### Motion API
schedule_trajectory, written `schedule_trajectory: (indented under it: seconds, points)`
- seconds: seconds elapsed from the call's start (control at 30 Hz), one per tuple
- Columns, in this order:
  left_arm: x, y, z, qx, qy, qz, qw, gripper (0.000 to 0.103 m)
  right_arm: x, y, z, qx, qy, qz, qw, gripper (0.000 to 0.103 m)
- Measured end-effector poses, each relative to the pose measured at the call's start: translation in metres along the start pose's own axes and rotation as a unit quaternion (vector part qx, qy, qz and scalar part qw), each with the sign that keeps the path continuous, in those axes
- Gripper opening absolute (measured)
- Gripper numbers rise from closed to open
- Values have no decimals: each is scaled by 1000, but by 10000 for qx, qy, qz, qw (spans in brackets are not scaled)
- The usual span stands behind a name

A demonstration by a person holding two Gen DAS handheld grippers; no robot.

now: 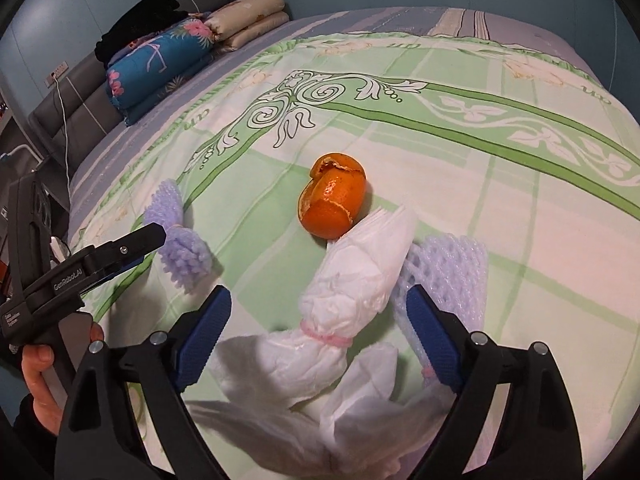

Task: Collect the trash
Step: 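Move both tools back over the foam nets and tissues on the bed, then close the left tool on the lavender foam net while the right tool grasps white tissues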

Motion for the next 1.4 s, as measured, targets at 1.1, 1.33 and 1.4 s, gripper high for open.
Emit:
schedule_trajectory:
  seconds: [1.1,1.33,1.4]
  points:
    - [0,2,25,-48,-347,-197,9992,28,-7,19,13,-635,149,166,9977,13]
    - [-8,21,33,-190,-371,-171,9990,28,-16,53,29,-750,26,388,9964,13]
    - [-10,27,37,-206,-395,-145,9989,28,-18,67,35,-816,-41,486,9955,13]
Point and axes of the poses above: each gripper's, at about its wrist camera, not at the fingertips, and y roughly against the way its jaws point, z to its right, x to its top, the point moved 4 cm from there along -y, roughly the way its jaws point, and after that the axes turned 12 degrees about x, right-handed, at the moved point
